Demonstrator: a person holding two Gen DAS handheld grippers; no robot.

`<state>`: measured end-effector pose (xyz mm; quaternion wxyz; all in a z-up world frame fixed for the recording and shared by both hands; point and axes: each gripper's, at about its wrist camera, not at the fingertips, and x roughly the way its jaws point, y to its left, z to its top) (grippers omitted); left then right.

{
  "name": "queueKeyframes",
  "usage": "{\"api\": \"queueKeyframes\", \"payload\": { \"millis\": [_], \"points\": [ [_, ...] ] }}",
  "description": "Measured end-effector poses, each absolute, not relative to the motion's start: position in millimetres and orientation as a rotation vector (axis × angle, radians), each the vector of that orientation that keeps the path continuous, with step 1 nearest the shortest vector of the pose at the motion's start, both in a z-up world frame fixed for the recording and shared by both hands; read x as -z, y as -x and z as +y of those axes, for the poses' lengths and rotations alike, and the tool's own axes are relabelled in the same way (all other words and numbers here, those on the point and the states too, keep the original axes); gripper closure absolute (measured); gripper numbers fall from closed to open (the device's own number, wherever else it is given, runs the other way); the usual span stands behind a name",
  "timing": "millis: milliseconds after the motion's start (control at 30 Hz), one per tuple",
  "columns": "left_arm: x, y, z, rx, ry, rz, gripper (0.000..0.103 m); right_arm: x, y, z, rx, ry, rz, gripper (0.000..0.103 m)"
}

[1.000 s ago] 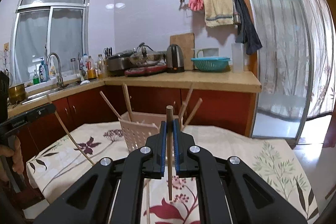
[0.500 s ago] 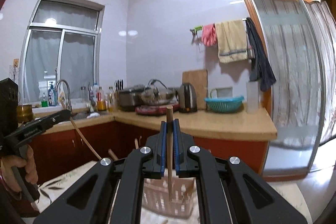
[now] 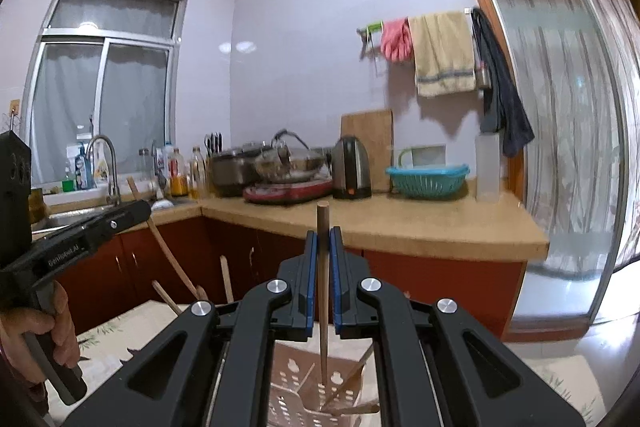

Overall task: Organize utensils
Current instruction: 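Open the right tool over the holder while the left tool releases its chopstick inside, then move both open tools back down to the last two chopsticks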

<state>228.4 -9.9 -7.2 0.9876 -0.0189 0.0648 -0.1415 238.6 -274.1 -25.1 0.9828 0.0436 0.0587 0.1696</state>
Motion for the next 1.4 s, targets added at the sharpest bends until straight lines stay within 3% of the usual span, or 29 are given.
{"api": "queueKeyframes", "payload": {
  "millis": [133, 167, 200, 300, 433, 633, 933, 1400],
  "points": [
    [34, -247, -11, 0.287, 0.035, 0.205, 0.097, 45, -251, -271, -0.339, -0.087, 0.185, 0.096],
    [37, -250, -12, 0.283, 0.032, 0.216, 0.096, 50, -253, -269, -0.337, -0.082, 0.2, 0.094],
    [44, -254, -13, 0.281, 0.03, 0.239, 0.093, 53, -254, -268, -0.336, -0.08, 0.208, 0.085],
    [49, -255, -8, 0.279, 0.045, 0.263, 0.074, 56, -248, -268, -0.332, -0.084, 0.203, 0.064],
    [40, -240, -4, 0.276, 0.052, 0.236, 0.056, 43, -234, -269, -0.323, -0.064, 0.161, 0.059],
    [30, -205, -4, 0.248, 0.028, 0.212, 0.041, 29, -195, -276, -0.315, -0.058, 0.116, 0.053],
    [63, -150, -6, 0.19, 0.016, 0.302, 0.03, 67, -139, -283, -0.279, -0.032, 0.19, 0.053],
    [154, -85, -15, 0.142, 0.0, 0.489, 0.029, 179, -84, -286, -0.263, -0.028, 0.375, 0.053]
  ]
}}
